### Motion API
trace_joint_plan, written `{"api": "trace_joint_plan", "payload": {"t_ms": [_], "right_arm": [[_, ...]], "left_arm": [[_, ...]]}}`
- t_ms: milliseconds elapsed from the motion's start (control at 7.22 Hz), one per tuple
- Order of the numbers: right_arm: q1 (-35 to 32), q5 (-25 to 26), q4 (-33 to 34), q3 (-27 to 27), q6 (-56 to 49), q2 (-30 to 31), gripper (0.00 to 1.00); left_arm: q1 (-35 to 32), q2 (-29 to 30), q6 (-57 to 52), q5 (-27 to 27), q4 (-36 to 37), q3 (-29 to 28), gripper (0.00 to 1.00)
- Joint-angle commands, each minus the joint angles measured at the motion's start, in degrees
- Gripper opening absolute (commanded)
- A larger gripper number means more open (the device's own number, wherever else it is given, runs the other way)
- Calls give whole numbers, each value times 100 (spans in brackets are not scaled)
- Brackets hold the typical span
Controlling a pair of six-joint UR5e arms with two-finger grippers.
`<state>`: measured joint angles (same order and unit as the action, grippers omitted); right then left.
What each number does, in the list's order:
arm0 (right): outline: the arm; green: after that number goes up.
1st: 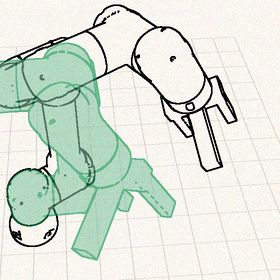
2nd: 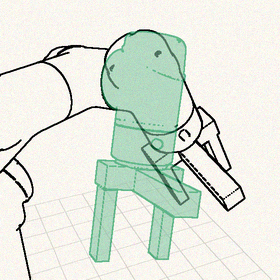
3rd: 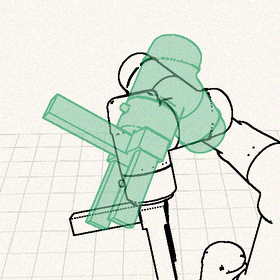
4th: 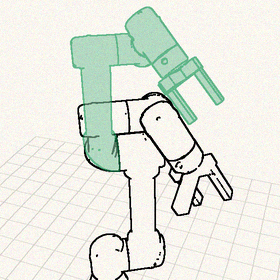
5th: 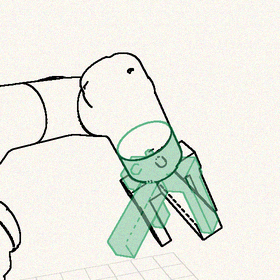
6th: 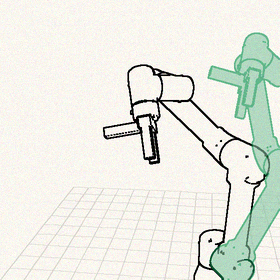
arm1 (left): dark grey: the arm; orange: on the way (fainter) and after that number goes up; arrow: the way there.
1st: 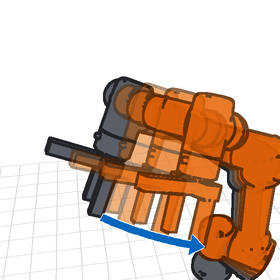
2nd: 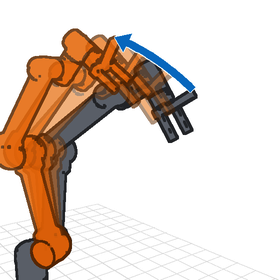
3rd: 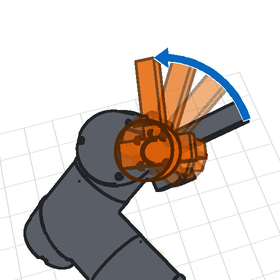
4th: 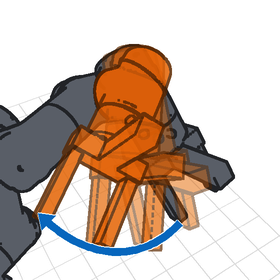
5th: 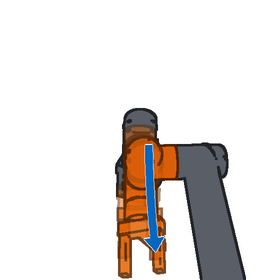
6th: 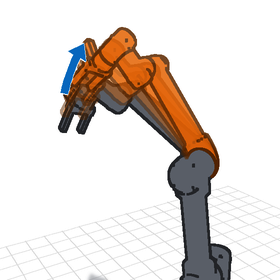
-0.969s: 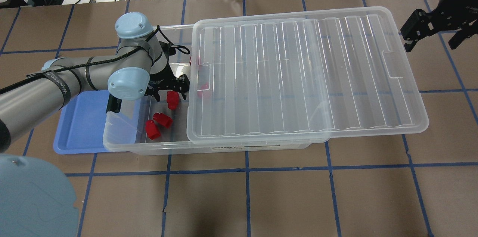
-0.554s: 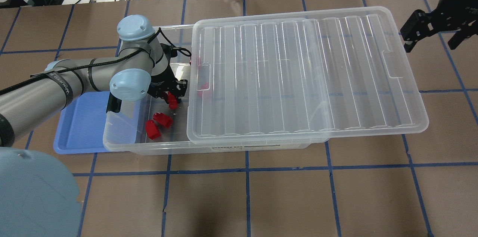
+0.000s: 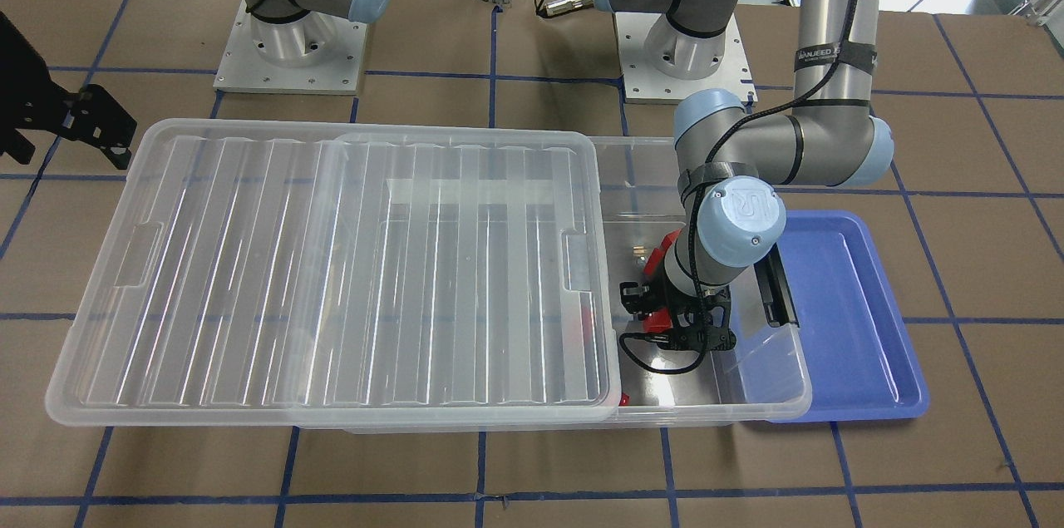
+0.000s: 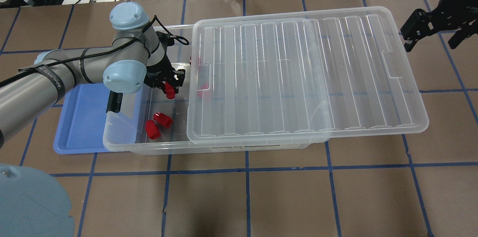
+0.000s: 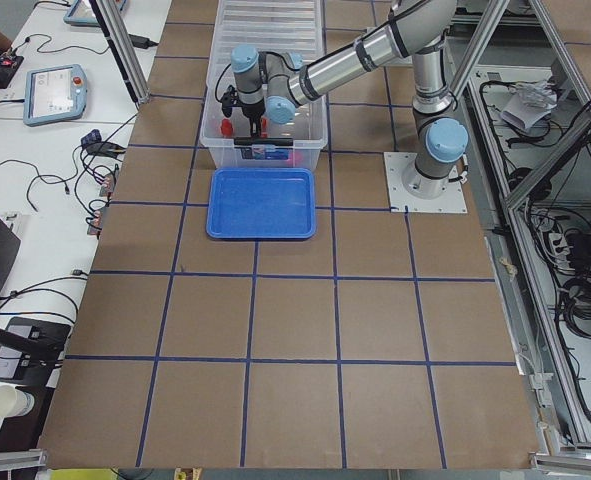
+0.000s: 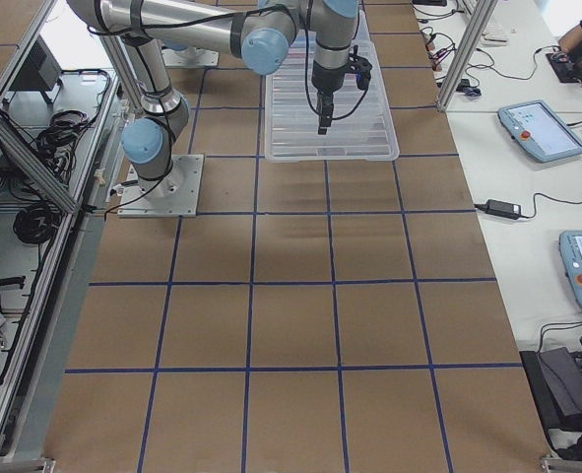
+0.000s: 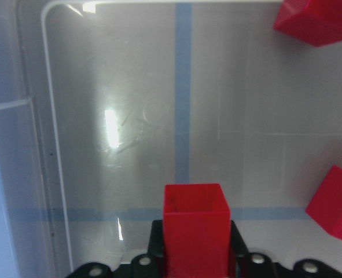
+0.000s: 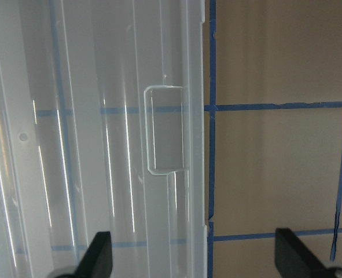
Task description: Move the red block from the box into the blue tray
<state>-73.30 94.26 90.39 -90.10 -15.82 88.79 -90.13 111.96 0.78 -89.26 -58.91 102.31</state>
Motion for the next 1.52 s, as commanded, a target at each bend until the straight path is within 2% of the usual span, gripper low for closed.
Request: {"api": "trace_joint_plan", "payload": {"t_ms": [0, 138, 415, 692, 831, 1108, 1246, 1385], "right_arm": [[0, 22, -4, -25, 9, 16, 100], [0, 14, -12, -25, 9, 7, 100], [0, 23, -65, -34, 9, 7, 100], [0, -21, -48, -25, 9, 7, 100], [0, -21, -48, -34, -8, 7, 100], [17, 14, -48, -34, 44, -2, 100], [18, 31, -13, -34, 53, -2, 100], [35, 40, 31, -34, 53, -2, 100]], "left_arm": [[-13, -366, 1, 14, -931, -498, 0], [-13, -533, -8, -21, -1721, -972, 0], [222, -684, -69, -39, -2683, -1607, 0], [1027, -746, -1329, -4, -3081, -1855, 0], [1520, -755, -1631, 31, -3083, -1821, 0], [2399, -572, -3007, 41, -3022, -1689, 0], [2604, -379, -3501, 32, -2813, -1593, 0], [2693, -186, -3593, 40, -2184, -1252, 0]]}}
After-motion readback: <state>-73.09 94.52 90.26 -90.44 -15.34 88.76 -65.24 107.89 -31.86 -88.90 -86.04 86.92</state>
